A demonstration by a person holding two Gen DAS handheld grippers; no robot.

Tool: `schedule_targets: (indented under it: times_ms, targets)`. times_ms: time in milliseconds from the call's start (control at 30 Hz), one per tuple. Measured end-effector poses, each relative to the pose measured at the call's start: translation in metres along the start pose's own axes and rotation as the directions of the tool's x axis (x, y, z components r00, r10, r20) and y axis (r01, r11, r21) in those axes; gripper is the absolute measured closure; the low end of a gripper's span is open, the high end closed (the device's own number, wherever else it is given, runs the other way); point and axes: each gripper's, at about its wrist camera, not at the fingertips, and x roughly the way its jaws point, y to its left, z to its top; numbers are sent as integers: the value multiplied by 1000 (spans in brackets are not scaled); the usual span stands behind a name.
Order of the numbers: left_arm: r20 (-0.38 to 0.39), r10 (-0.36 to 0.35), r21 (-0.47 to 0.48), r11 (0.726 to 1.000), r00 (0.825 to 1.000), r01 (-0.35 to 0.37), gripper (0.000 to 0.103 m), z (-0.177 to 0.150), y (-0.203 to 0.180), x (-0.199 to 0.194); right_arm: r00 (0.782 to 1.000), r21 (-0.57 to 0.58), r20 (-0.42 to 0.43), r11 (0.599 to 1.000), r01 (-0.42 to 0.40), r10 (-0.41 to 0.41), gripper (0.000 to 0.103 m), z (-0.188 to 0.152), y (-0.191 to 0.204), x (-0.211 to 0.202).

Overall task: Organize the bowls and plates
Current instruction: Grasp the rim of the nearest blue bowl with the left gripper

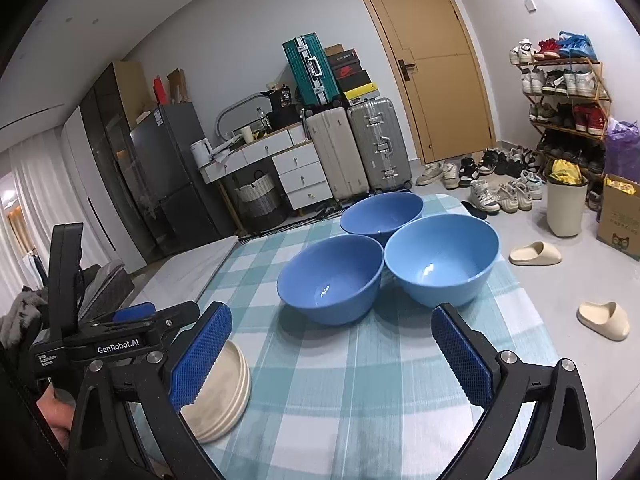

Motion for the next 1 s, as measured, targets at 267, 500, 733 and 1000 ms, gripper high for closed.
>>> schedule_targets:
  times_ms: [267,500,733,1000]
  targets:
    - [-91,17,74,997,996,-11,0,36,-8,53,999,-10,-53,1000,-12,12,1,23,-4,56]
    - [-177,13,90,996,984,3,0,65,-2,107,993,16,-115,1000,-2,4,1,30,-12,111]
    - [-298,-44,13,999,954,50,0,82,13,162,989,4,-148,1000,3,-3,2,34,-17,147]
    - [-378,-48,55,996,925,74,2,83,4,204,985,39,-173,999,1,6,2,30,-31,168]
